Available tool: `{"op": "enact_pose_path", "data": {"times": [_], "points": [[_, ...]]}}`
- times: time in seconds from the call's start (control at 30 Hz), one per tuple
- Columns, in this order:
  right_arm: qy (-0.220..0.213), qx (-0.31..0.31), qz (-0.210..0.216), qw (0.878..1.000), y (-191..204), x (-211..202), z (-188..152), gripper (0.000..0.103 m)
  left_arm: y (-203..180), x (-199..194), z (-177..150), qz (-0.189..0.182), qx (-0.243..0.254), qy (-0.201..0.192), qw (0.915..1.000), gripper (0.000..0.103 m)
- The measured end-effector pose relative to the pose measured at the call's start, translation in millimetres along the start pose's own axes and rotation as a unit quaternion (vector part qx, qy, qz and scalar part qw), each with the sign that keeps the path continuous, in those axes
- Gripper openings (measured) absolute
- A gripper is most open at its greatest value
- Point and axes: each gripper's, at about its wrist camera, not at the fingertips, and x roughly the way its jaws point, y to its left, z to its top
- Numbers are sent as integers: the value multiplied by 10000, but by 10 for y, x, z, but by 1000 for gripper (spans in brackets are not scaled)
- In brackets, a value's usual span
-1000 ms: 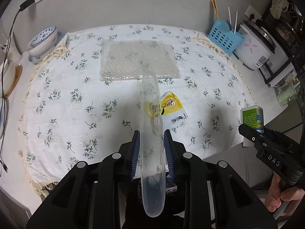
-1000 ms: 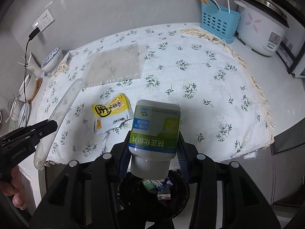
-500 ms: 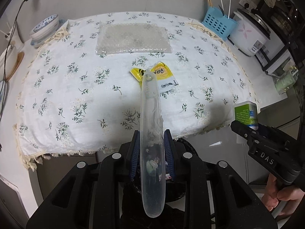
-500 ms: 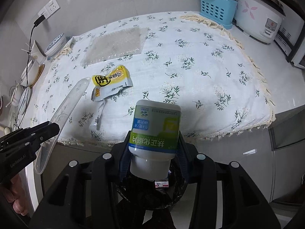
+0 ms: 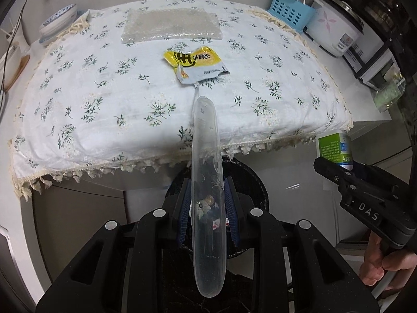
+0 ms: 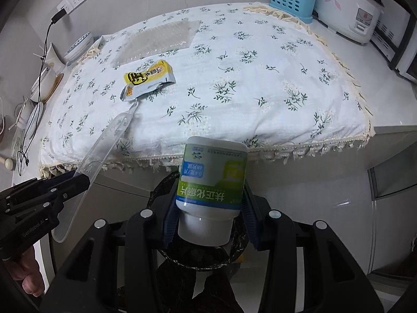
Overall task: Collect trash
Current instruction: 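Carry the clear tube and white-green bottle over the black trash bin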
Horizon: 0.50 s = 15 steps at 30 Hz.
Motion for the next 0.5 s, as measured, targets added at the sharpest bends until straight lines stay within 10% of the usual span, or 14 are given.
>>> {"op": "enact_pose_path", "data": {"times": [0.5], "points": [[302,-139,49,9994,-185,207,-488,41,-240,300,-551,-10,-1,355,9994,25]]}}
